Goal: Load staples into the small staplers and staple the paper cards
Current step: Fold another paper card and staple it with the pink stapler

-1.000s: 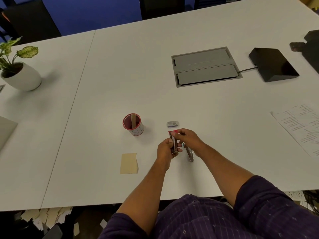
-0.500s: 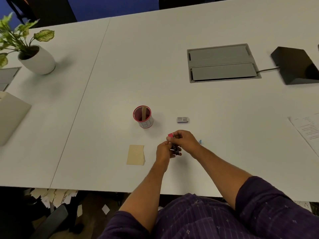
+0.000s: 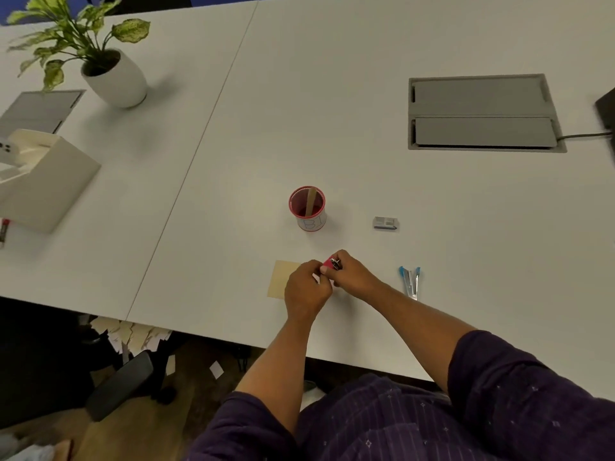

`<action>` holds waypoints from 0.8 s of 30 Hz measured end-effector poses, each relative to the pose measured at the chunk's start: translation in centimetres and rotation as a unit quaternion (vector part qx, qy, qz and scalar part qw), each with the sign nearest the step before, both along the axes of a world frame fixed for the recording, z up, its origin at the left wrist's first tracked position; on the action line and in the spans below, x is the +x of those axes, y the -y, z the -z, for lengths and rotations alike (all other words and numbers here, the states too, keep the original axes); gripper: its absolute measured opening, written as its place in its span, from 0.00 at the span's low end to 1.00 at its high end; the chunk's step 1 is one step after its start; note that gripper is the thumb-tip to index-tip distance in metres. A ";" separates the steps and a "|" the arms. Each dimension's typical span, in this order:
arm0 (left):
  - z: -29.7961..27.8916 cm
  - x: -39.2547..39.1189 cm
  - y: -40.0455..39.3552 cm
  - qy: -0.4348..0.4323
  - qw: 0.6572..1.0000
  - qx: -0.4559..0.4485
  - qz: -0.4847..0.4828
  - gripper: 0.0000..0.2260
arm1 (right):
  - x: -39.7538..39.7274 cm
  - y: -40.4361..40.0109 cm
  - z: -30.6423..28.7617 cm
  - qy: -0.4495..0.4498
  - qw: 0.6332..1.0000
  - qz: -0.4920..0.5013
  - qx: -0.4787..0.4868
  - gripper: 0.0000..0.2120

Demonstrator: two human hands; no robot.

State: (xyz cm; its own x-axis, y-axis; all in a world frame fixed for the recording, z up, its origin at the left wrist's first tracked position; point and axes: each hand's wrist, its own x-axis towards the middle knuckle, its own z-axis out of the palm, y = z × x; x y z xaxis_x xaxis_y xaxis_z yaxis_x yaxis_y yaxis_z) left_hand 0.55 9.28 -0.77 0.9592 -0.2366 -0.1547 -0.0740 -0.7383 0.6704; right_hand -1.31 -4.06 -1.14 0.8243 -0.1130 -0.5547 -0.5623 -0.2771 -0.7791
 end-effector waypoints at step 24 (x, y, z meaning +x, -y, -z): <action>2.0 4.0 -5.9 -0.067 0.970 0.232 -0.014 0.25 | 5.3 -6.3 2.0 0.017 0.921 -0.251 -0.298 0.26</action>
State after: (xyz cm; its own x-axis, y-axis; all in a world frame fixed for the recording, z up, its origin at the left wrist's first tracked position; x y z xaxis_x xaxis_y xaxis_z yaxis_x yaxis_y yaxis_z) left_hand 4.51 15.14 -2.75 0.9285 -0.0849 -0.3615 0.0157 -0.9637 0.2667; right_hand 3.94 2.26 -3.14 0.8713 0.0115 -0.4905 -0.2242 -0.8799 -0.4190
